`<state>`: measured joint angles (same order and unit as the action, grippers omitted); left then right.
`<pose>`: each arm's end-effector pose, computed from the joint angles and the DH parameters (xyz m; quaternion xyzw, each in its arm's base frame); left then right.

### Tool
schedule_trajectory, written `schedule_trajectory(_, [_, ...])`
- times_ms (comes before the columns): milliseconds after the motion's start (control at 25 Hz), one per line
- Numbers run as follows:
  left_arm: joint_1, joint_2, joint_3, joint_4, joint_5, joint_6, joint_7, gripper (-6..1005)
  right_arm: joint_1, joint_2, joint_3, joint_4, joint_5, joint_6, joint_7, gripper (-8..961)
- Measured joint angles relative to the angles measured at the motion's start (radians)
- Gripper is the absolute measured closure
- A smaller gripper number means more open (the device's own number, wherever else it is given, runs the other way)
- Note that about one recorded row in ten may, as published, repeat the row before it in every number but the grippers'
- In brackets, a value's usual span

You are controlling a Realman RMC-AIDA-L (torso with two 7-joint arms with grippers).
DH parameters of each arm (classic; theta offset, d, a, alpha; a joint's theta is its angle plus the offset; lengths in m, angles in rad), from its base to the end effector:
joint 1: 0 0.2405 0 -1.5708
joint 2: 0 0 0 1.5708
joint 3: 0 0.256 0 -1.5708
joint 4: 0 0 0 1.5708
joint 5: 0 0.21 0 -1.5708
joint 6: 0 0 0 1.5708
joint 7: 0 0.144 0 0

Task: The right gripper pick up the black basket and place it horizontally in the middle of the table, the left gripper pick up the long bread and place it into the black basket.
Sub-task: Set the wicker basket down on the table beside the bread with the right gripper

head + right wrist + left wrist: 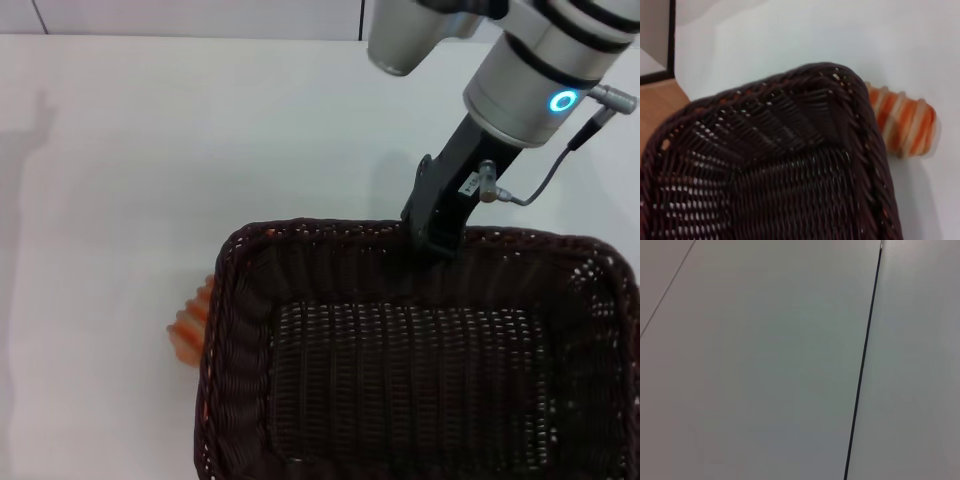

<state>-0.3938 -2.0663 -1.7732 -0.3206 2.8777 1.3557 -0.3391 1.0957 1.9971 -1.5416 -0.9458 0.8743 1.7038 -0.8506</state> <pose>-0.3185 0.3416 0.0983 -0.5016 -0.1762 -0.4710 0.7040 0.0711 0.3664 -0.0392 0.9662 -0.0966 0.2339 0.0486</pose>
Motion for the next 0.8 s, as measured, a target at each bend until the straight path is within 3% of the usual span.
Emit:
schedule_trajectory(400, [0.004,-0.004,0.007,-0.001,0.0,0.007,-0.012,136,0.053,0.046,-0.001,0.097,-0.16,-0.092,-0.005,812])
schedule_trajectory(800, [0.005,-0.006,0.009,0.003,0.0,0.021,-0.039,136,0.097,0.066,-0.001,0.146,-0.259,-0.198,-0.011,816])
